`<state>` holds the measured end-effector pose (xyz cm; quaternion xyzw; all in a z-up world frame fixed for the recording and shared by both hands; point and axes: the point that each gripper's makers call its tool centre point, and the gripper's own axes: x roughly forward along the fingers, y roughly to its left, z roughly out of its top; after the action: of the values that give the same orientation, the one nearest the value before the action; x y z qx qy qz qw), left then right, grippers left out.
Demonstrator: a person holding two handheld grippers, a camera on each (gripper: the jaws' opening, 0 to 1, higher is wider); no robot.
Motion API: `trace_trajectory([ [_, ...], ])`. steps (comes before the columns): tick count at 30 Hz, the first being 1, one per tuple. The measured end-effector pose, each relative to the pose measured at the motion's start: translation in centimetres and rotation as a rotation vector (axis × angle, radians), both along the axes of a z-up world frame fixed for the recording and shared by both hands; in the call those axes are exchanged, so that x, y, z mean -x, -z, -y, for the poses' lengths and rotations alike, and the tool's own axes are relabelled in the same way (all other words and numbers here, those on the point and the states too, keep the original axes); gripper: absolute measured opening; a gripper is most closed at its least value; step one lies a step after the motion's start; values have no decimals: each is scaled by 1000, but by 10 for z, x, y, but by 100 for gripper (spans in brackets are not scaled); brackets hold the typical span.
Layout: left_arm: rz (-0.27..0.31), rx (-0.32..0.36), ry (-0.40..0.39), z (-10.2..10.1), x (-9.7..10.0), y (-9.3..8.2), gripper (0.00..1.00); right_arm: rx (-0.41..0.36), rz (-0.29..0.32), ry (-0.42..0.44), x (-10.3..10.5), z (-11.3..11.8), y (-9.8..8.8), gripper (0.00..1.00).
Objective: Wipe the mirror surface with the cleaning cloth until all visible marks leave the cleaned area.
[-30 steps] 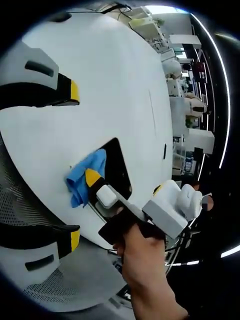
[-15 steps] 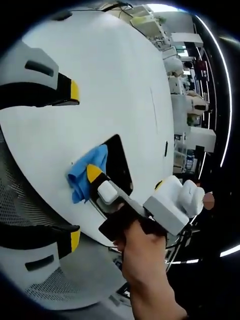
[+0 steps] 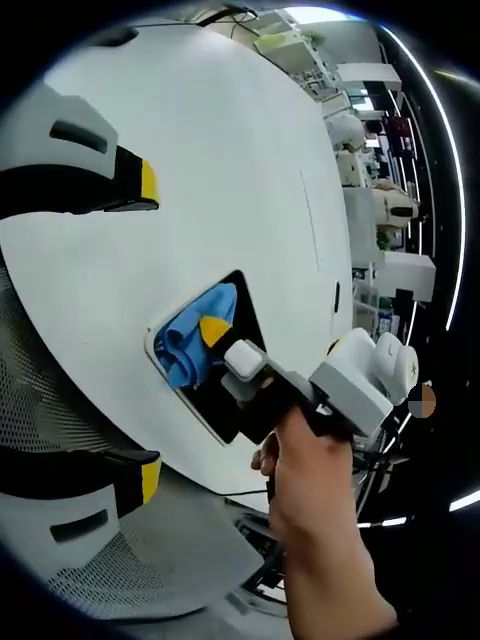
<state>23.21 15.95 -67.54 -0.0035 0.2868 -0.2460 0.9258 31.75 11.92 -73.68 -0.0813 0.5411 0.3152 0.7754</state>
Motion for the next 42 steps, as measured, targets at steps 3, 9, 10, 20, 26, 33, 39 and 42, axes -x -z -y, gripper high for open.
trace_trajectory([
  [3, 2, 2, 5, 1, 0, 0, 98, 2, -7, -10, -8, -2, 0, 0],
  [9, -7, 5, 3, 0, 0, 1, 96, 16, -6, -34, -23, -6, 0, 0],
  [10, -8, 9, 0, 0, 0, 1, 96, 17, -7, -36, -26, -7, 0, 0],
  [20, -6, 20, -4, 0, -1, 0, 96, 37, 10, -66, -48, -13, 0, 0],
  [26, -13, 32, -16, -1, -1, 0, 98, 46, 18, -70, -64, -17, 8, 0],
  [33, -15, 40, -18, 0, -1, 1, 99, 56, 18, -57, -75, -20, 7, 0],
  [39, -13, 43, -22, -1, -1, 0, 99, 53, 15, -67, -73, -18, 7, 0],
  [42, -7, 55, -26, 0, -2, -2, 99, 51, 18, -72, -74, -19, 9, 0],
])
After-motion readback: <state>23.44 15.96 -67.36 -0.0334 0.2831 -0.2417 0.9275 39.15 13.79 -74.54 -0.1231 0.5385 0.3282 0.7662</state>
